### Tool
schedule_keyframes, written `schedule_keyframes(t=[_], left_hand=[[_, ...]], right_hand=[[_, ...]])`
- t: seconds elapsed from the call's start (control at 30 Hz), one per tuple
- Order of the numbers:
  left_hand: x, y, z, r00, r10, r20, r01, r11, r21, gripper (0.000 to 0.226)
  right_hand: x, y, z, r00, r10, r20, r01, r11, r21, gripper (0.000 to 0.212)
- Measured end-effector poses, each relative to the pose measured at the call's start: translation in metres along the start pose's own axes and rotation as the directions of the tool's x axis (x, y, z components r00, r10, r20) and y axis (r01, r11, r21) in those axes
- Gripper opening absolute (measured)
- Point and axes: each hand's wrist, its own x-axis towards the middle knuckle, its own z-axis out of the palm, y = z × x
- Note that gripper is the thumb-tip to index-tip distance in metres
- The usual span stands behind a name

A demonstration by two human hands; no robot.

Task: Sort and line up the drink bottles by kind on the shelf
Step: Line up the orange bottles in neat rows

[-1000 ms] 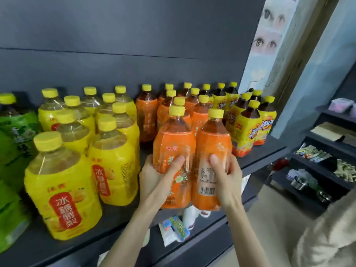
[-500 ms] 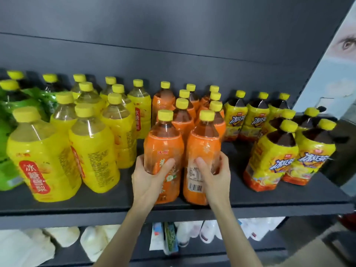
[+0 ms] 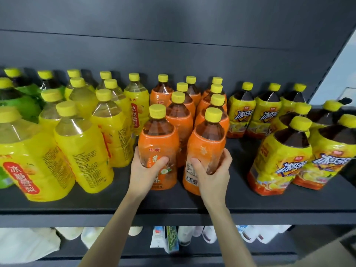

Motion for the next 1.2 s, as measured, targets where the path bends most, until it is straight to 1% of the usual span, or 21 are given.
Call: schedule_keyframes(t=[0.1,0.27,0.4,0.5,0.6,0.67,0.7,0.73,0.8,0.87,1.0,1.1,1.2], left_hand=[[0.000,-0.001,0.005,0.999,0.002,0.035,-0.001,1.000,-0.006,0.090],[-0.002,0.000,0.007,0.999,0.000,0.037,0.001,1.000,-0.003,0.087],[-0.008,0.004,0.006,0.999,-0.020,0.038,0.018,0.998,0.057,0.081],[-0.020,0.006,0.001,0.997,-0.028,0.065,0.022,0.995,0.095,0.081],[-0.035,0.010,-0.009,0.996,-0.014,0.088,-0.004,0.981,0.192,0.076],[-0.044,0.013,-0.017,0.997,0.022,0.079,-0.042,0.963,0.266,0.070],[-0.047,0.014,-0.023,0.997,0.044,0.062,-0.060,0.955,0.291,0.063],[-0.050,0.015,-0.028,0.997,0.069,0.040,-0.078,0.949,0.306,0.051],[-0.056,0.020,-0.041,0.992,0.122,0.005,-0.117,0.939,0.324,0.023],[-0.062,0.026,-0.058,0.984,0.179,-0.013,-0.164,0.928,0.334,0.013],[-0.076,0.045,-0.111,0.956,0.285,-0.062,-0.254,0.918,0.306,0.005],[-0.089,0.058,-0.172,0.939,0.331,-0.093,-0.285,0.900,0.330,0.012],[-0.106,0.061,-0.244,0.927,0.347,-0.144,-0.281,0.895,0.346,0.015]], right_hand=[[0.001,0.000,0.001,1.000,-0.006,-0.006,0.005,1.000,-0.013,0.098],[0.000,-0.001,0.001,1.000,-0.014,0.010,0.014,1.000,-0.017,0.100],[-0.002,-0.003,-0.002,0.999,-0.019,0.026,0.020,0.999,-0.039,0.106],[-0.007,-0.004,-0.007,0.998,-0.039,0.041,0.043,0.993,-0.106,0.106],[-0.018,-0.006,-0.018,0.996,-0.068,0.053,0.078,0.972,-0.224,0.095],[-0.029,-0.009,-0.026,0.994,-0.105,0.035,0.110,0.955,-0.274,0.082],[-0.035,-0.011,-0.029,0.990,-0.142,0.017,0.141,0.947,-0.289,0.073],[-0.042,-0.015,-0.031,0.983,-0.185,-0.003,0.176,0.939,-0.295,0.064],[-0.056,-0.025,-0.030,0.964,-0.263,-0.032,0.245,0.930,-0.274,0.049],[-0.069,-0.037,-0.023,0.950,-0.310,-0.033,0.294,0.926,-0.235,0.042],[-0.098,-0.067,0.011,0.935,-0.353,0.042,0.355,0.923,-0.145,0.032],[-0.129,-0.086,0.055,0.925,-0.366,0.098,0.375,0.923,-0.090,0.039],[-0.172,-0.098,0.111,0.916,-0.363,0.170,0.368,0.930,-0.002,0.040]])
